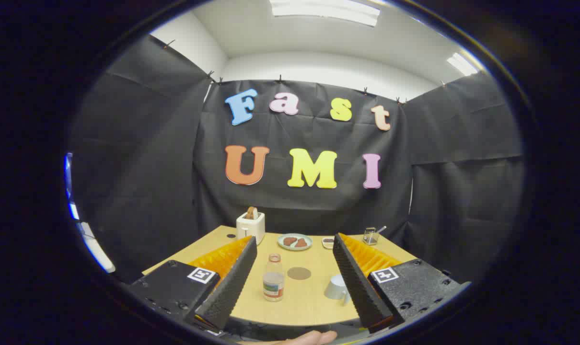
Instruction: Take the bottle from table, then pour the juice into the cup, finally place the bottle on the coaster
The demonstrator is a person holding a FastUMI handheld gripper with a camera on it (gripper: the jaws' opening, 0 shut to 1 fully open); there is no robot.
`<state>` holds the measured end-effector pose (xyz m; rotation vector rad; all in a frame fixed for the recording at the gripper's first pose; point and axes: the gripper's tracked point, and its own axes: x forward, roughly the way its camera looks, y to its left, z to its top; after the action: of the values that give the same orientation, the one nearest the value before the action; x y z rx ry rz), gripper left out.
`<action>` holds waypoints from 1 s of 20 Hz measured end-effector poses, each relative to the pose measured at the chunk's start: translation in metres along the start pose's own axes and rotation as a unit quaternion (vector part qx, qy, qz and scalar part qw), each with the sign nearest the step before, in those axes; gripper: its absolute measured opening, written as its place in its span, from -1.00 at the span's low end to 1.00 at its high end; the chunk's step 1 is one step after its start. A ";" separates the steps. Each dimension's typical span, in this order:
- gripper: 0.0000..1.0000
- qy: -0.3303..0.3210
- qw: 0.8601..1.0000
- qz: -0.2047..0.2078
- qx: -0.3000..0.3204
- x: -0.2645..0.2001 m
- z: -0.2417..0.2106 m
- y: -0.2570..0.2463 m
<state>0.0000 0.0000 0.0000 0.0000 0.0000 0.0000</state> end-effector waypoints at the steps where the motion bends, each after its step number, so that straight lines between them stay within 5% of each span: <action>1: 1.00 0.001 1.000 0.000 -0.001 0.001 -0.001 0.001; 20: 1.00 0.001 1.000 0.007 0.019 0.015 -0.026 0.015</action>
<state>0.0147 0.0146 -0.0256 0.0379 0.0018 0.0133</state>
